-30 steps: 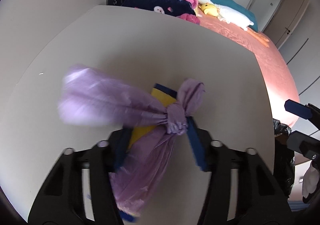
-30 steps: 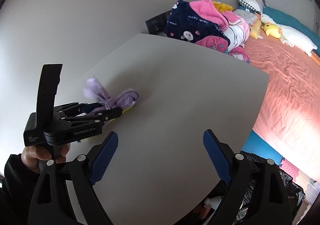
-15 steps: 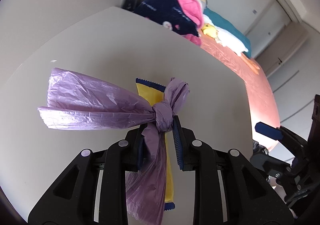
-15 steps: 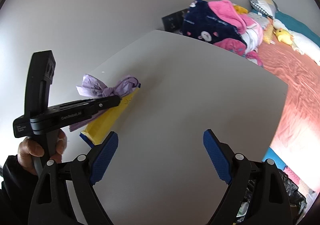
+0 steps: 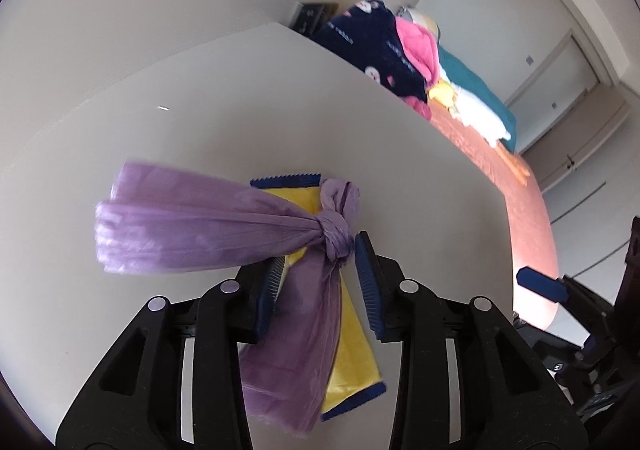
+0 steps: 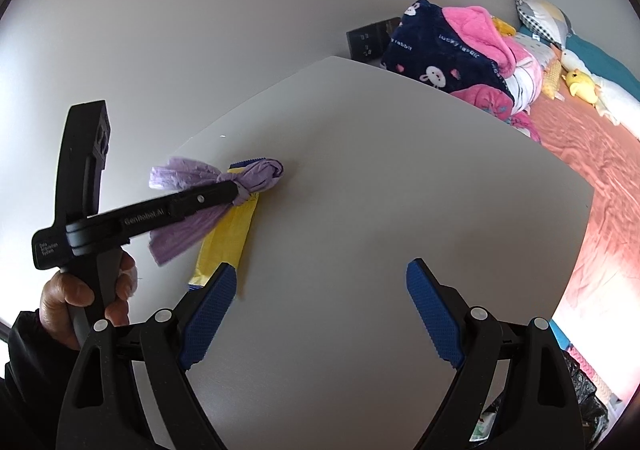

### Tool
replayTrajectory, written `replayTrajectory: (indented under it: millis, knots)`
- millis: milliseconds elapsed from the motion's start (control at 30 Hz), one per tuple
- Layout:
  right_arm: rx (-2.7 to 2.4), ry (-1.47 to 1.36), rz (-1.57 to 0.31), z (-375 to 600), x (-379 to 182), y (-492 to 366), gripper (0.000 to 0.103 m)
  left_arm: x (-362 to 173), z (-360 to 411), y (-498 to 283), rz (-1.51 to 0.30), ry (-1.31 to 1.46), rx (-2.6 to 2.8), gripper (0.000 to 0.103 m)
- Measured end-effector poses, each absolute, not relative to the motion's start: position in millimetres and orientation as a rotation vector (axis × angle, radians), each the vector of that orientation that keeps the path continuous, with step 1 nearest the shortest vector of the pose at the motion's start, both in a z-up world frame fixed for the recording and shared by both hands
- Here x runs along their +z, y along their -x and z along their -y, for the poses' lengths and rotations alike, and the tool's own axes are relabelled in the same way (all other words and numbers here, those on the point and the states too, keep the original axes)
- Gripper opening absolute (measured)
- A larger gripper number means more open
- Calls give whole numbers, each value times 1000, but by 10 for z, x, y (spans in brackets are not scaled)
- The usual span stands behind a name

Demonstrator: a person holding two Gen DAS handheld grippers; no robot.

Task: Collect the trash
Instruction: 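Grasp the knotted purple plastic bag with the left gripper and lift it, then close the right gripper on the yellow snack bar under the bag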

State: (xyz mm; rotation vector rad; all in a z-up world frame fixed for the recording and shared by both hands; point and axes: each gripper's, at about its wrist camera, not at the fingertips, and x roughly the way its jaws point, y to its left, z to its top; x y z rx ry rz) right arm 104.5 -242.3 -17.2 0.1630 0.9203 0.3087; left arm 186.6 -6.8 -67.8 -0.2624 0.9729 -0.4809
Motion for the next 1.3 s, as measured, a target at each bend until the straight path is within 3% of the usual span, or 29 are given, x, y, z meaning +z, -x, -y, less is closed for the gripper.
replayTrajectory:
  millis: [133, 200, 700, 800, 967, 1167, 1300]
  knots:
    - [326, -155, -921, 2351, -158, -1048, 88, -594, -62, -1833, -945, 298, -475, 18]
    - [339, -149, -922, 2290, -153, -1074, 88, -560, -121, -1807, -937, 300, -459, 16]
    - [460, -39, -957, 1521, -291, -1222, 86, -382, -716, -1555, -878, 369, -353, 13]
    - [463, -4, -965, 1406, -377, -1255, 79, -365, -824, -1502, -870, 375, -333, 13]
    - [450, 10, -973, 1316, -478, -1317, 75, -368, -967, -1422, -868, 385, -310, 13]
    - [405, 51, -1019, 1250, -577, -1457, 60, -383, -1065, -1343, -870, 398, -283, 13]
    - [411, 79, -1041, 1232, -606, -1448, 31, -389, -1072, -1289, -872, 400, -283, 13]
